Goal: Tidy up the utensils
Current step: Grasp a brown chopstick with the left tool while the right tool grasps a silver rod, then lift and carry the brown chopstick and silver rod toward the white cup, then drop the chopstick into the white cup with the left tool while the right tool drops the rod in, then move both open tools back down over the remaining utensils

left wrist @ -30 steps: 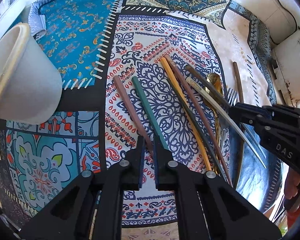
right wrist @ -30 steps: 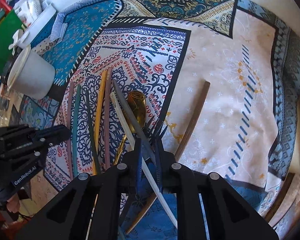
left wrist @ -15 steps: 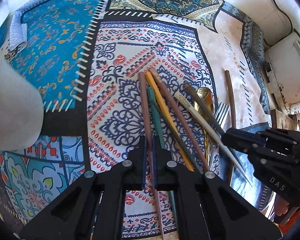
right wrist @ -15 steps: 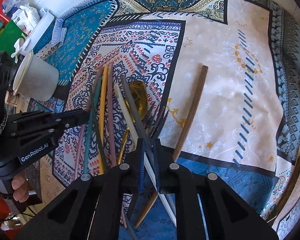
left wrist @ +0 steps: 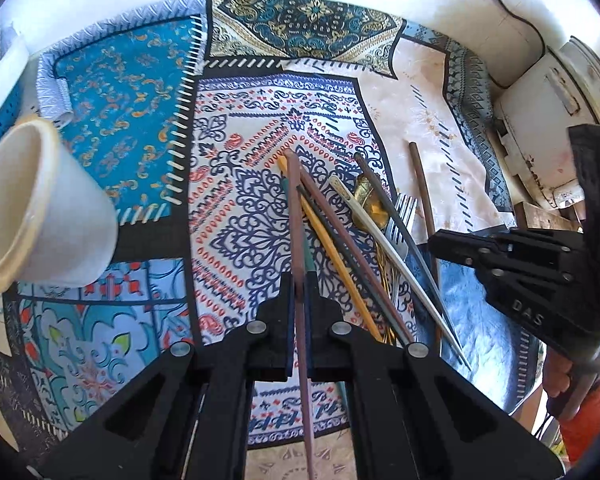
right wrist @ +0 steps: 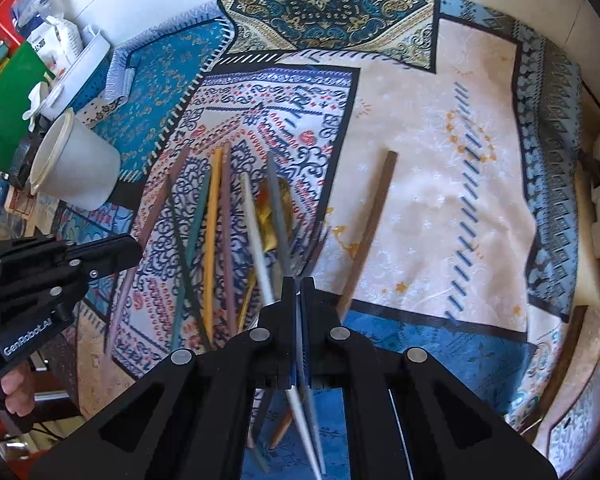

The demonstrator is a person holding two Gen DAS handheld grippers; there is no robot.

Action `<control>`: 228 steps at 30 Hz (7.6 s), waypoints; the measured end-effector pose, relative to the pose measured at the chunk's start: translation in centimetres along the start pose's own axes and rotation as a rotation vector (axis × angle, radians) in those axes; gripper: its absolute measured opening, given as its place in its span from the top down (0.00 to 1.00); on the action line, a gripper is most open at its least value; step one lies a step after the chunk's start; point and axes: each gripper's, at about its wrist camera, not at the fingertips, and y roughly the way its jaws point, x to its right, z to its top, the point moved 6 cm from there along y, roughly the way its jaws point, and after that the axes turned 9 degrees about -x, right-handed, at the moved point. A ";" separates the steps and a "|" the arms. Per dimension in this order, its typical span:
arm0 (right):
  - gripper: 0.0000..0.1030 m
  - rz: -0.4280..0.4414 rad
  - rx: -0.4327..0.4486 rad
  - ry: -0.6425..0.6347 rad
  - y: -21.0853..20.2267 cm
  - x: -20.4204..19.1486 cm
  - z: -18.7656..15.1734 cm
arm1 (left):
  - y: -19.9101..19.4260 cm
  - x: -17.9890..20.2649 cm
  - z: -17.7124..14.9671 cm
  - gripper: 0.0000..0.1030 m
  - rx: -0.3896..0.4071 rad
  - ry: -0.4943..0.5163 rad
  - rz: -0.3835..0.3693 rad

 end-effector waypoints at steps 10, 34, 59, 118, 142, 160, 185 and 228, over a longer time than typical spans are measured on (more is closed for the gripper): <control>0.81 -0.058 -0.048 0.035 2.6 0.1 1.2 | -2.5 -2.0 -1.3 1.00 0.053 -0.032 -0.019; 0.94 0.013 0.090 0.135 -2.9 -0.4 -1.7 | 4.2 -1.2 1.8 0.86 -0.048 0.073 0.156; 0.94 -0.025 0.302 0.166 -10.3 -4.6 -2.7 | -4.7 0.0 -1.4 0.96 0.191 0.110 0.138; 0.95 0.072 0.557 -0.039 -13.7 -23.6 13.5 | -24.7 -15.1 0.4 0.96 0.582 -0.001 0.058; 0.94 -0.047 0.368 -0.083 -3.8 -23.5 14.1 | -18.3 -18.6 1.9 0.96 0.411 -0.069 0.032; 0.84 -0.063 0.386 -0.139 -8.9 -21.2 8.8 | -20.5 -14.7 0.4 0.79 0.450 -0.060 0.114; 0.72 -0.197 0.415 0.071 -14.2 -5.2 0.0 | -10.6 0.0 2.2 0.55 0.273 0.077 0.048; 0.94 0.014 -0.028 -0.023 3.1 -3.5 0.1 | 4.8 0.4 -0.6 0.81 -0.051 0.030 0.087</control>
